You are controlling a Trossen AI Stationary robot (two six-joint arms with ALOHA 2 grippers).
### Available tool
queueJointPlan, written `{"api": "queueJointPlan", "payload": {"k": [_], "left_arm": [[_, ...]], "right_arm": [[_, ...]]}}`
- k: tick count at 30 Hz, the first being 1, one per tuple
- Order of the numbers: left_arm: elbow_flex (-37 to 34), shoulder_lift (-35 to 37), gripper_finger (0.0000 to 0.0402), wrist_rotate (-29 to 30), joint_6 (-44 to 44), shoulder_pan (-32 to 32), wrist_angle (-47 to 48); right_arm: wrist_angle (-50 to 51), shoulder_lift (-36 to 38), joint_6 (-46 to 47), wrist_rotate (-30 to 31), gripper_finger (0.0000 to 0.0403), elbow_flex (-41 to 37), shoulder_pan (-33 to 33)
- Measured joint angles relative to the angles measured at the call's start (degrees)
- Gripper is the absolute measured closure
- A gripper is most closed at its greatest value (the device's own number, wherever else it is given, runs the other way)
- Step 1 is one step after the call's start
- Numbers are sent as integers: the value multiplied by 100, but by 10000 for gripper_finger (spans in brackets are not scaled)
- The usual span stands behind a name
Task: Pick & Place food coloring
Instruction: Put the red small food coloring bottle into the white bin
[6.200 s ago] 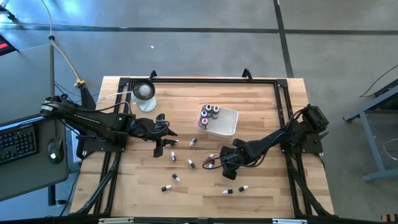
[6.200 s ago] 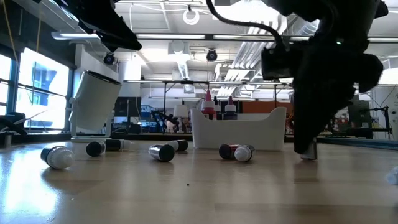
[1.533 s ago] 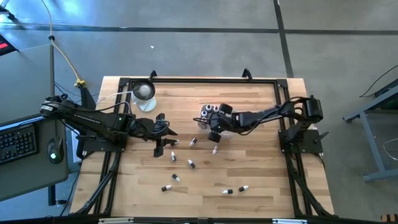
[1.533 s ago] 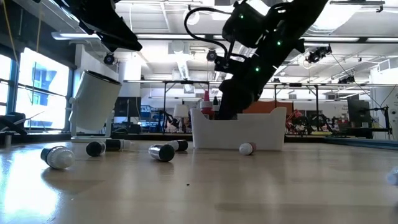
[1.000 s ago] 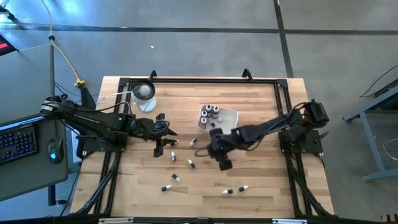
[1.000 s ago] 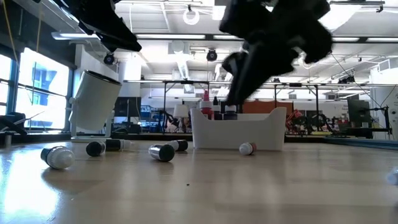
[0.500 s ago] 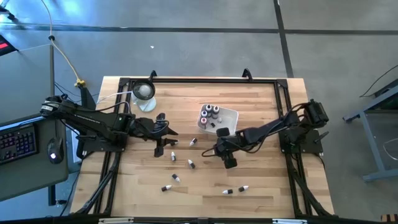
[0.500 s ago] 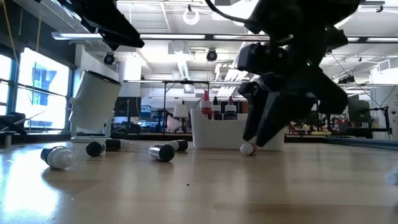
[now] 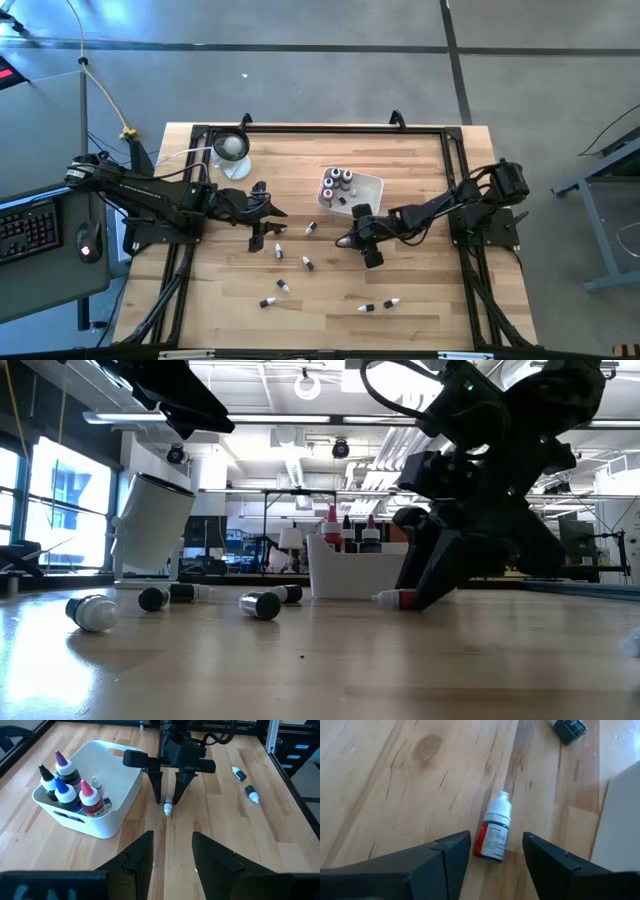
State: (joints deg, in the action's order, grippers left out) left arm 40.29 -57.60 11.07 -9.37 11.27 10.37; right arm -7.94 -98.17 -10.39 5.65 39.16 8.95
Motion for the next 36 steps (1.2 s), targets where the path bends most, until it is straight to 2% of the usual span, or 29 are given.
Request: {"api": "queueJointPlan", "payload": {"k": [6, 13, 18, 21, 24, 27, 29, 31, 33, 36], "left_arm": [[0, 0, 268, 2, 2, 0, -3], [0, 0, 268, 4, 2, 0, -4], [0, 0, 268, 0, 1, 0, 0], [0, 0, 268, -2, 2, 0, 2], [0, 0, 268, -4, 2, 0, 2], [0, 0, 268, -5, -31, 0, 8], [2, 0, 268, -7, -202, 0, 9], [2, 0, 268, -9, -518, 0, 11], [2, 0, 268, -9, -835, 0, 34], [2, 0, 268, -9, -1091, 0, 56]], "right_arm": [[-316, -10, 89, -241, 269, -24, 4], [-571, -20, 854, 39, 311, -24, 4], [-1508, -20, 1401, -300, 346, -22, 4], [-2217, 36, 1405, -146, 357, -22, 7], [-2605, 254, 1060, 612, 356, 62, 6], [-2383, 507, 578, 2140, 348, 231, 4], [-2036, 665, 605, 3072, 347, 320, -63], [-1582, 795, 1039, 3372, 347, 341, -208], [-1054, 833, 1666, 3027, 347, 341, -411], [-265, 761, 2349, 2069, 346, 332, -735]]}}
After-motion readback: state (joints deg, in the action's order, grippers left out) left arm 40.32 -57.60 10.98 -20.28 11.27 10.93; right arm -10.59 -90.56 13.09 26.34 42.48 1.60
